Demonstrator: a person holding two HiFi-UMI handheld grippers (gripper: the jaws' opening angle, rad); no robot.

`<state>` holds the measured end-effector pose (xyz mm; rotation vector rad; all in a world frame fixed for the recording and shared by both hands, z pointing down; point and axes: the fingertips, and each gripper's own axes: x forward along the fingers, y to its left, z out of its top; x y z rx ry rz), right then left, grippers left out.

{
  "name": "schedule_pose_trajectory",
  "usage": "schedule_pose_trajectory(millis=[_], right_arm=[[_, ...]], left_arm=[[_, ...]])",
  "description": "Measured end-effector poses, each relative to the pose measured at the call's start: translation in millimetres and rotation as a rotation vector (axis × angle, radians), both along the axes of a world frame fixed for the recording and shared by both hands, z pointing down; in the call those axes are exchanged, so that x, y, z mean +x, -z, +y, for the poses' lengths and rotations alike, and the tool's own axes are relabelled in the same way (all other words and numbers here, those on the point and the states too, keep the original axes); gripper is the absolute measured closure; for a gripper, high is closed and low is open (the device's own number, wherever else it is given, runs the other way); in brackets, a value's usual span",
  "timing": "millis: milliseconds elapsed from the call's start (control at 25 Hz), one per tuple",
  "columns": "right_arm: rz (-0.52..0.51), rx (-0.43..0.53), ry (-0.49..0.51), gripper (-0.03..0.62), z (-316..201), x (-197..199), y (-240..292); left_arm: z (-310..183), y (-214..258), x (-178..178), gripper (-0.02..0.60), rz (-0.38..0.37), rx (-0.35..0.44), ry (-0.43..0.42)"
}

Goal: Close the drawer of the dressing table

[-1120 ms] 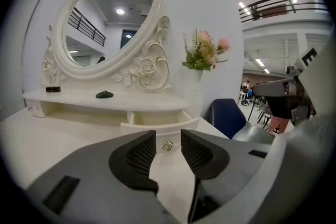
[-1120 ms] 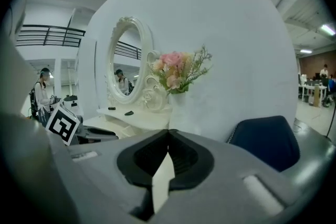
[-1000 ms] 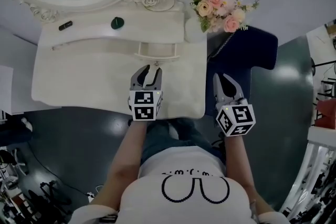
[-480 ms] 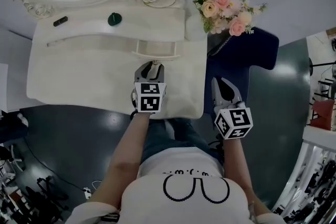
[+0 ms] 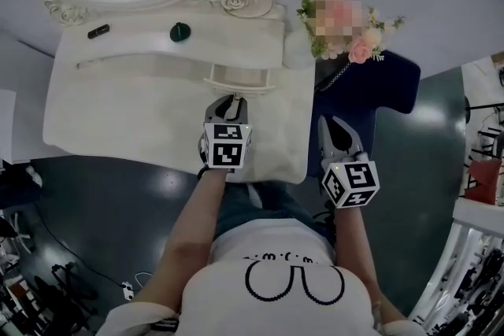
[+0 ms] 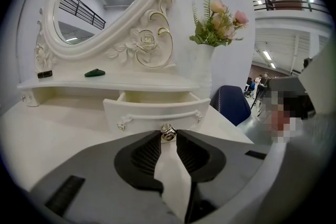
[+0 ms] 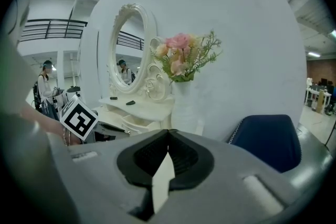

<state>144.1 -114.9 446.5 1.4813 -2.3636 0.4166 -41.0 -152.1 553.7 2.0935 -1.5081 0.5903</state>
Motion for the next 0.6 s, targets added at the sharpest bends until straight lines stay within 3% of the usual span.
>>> schedule_pose_trajectory(millis=[600], right_arm=[[0.013,-0.006,0.001,0.594,-9.7,4.9,0.8]], left_arm=[[-20.8,-7.3,3.9,0.492,0.005,-0.037,0.005]])
